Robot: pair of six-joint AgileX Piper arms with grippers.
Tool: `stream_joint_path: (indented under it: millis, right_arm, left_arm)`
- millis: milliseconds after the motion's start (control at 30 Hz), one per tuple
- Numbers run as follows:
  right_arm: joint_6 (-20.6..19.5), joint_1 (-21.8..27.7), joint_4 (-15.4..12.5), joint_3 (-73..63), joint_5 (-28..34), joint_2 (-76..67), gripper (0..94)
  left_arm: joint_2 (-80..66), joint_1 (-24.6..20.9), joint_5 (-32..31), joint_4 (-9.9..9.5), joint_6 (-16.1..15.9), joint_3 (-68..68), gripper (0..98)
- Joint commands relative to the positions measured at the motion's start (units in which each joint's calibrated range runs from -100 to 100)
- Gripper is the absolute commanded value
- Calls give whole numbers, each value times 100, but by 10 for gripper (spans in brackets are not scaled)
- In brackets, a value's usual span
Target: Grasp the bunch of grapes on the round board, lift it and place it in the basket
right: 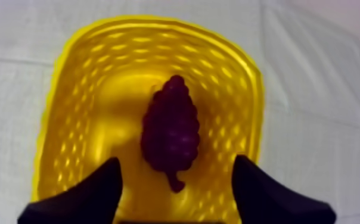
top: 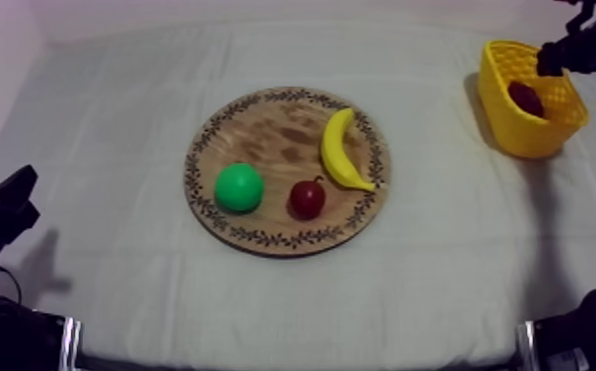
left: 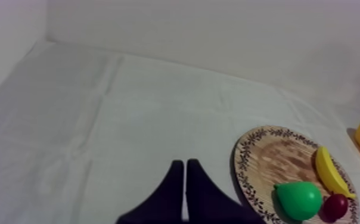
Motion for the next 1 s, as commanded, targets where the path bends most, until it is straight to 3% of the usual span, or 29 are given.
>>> stream_joint_path:
  millis: [0, 567, 967]
  right_arm:
    - [44, -7, -16, 338, -58, -600, 499]
    - [118, -146, 11, 3398, -1464, -3749, 443]
    - [273, -370, -131, 5054, -1808, -5787, 400]
  left_arm:
    - [0, -3, 1, 2, -1, -3, 1]
    - [0, -3, 1, 2, -1, -3, 1]
    - [0, -3, 1, 2, -1, -3, 1]
